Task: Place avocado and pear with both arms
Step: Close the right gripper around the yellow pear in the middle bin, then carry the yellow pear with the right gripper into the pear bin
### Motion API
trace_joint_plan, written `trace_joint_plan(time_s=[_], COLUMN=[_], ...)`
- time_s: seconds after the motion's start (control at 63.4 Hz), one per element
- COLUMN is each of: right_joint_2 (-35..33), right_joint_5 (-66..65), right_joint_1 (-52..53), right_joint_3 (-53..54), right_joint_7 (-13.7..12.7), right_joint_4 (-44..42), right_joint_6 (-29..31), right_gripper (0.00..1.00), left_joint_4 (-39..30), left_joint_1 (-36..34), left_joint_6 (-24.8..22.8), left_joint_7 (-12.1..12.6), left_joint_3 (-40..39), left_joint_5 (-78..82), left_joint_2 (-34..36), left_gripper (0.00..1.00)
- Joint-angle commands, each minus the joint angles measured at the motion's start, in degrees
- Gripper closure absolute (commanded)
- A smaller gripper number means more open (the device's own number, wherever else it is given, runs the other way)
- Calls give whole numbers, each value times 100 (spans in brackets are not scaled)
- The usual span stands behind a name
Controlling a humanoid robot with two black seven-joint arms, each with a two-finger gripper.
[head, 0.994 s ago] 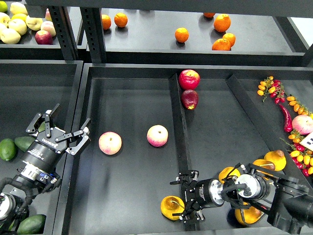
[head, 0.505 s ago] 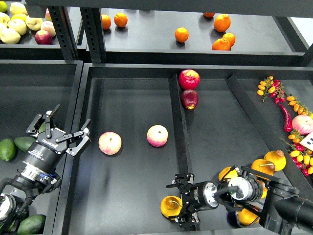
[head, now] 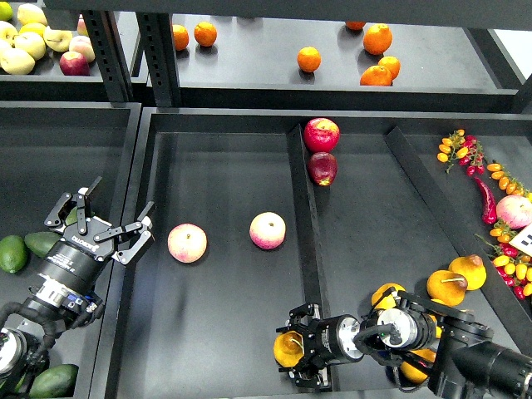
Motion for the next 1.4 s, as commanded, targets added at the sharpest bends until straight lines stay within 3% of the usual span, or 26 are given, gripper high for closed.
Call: trace_joint_plan(time_s=[0.0, 0.032, 0.158, 0.473, 1.104, 1.388], right_joint_2=[31, 23, 23, 14, -12, -847], right_joint_5=[-40, -48, -22, -5, -13, -22], right_joint_1=[-3, -11, -64, -152, -47, -29], right_joint_3=[4, 39, 144, 338, 1498, 2157], right_joint_7=[-1, -1, -1, -1, -1, -1], right_joint_4=[-20, -3, 41, 129, 516, 1157], right_joint_6=[-2, -11, -20, -11, -336, -538], right_gripper=[42, 52, 72, 83, 84, 84], left_joint_4=[1, 1, 1, 1, 1, 18], left_joint_1=[0, 0, 0, 0, 0, 0], left_joint_6=[0, 0, 0, 0, 0, 0], left_joint_7=[0, 0, 0, 0, 0, 0], left_joint_3=[0, 8, 8, 0, 35, 52], left_joint_5=[3, 3, 3, 3, 3, 3], left_joint_2=[0, 0, 0, 0, 0, 0], left_gripper=[1, 1, 1, 1, 1, 1])
